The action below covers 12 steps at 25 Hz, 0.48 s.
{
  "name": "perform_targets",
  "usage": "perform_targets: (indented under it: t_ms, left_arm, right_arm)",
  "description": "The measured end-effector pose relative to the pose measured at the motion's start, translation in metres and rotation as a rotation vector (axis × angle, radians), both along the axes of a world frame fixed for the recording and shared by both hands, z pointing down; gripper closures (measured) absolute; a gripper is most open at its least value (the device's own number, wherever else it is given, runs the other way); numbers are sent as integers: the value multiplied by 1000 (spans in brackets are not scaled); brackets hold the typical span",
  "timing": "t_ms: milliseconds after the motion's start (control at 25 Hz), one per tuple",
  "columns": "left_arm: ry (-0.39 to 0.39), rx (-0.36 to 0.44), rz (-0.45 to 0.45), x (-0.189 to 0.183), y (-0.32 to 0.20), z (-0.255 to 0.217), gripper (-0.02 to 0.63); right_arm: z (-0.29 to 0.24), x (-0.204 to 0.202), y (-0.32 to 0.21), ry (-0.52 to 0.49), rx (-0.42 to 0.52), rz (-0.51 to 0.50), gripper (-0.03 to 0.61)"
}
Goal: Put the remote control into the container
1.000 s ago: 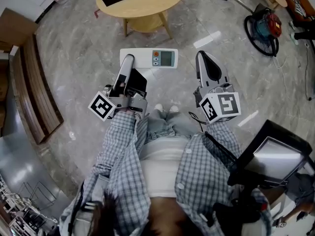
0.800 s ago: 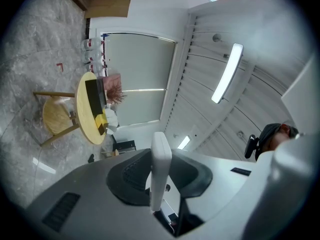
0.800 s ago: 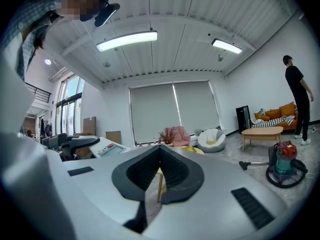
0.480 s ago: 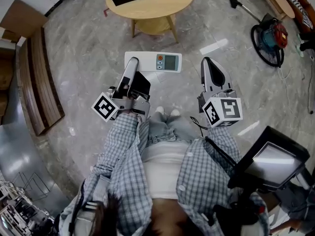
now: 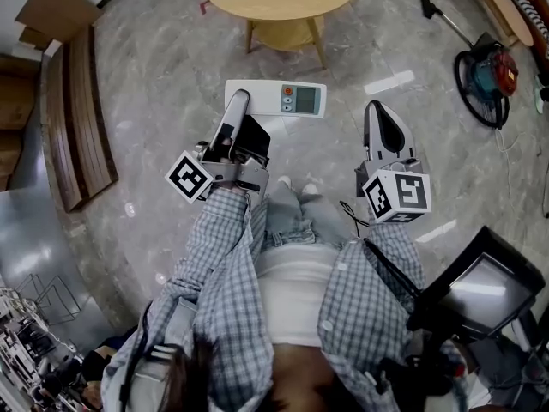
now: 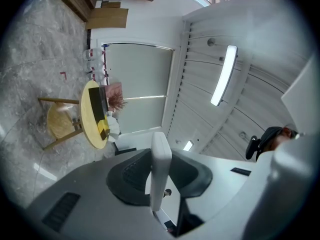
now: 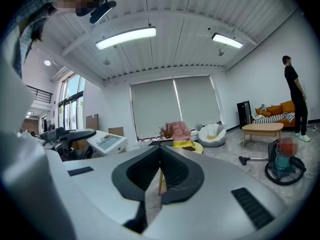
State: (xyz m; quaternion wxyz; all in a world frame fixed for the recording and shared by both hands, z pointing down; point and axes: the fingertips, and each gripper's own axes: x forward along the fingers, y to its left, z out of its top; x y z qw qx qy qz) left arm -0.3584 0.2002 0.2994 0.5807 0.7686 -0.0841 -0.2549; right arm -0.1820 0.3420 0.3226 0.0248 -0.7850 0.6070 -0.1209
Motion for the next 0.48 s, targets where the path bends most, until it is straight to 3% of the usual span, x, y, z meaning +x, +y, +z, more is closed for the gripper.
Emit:
perform_targets:
  t_ms: [480]
  left_arm:
    - [4, 14, -21, 5, 2, 10, 514]
  right_arm:
    - [15, 20, 31, 21, -24, 28, 574]
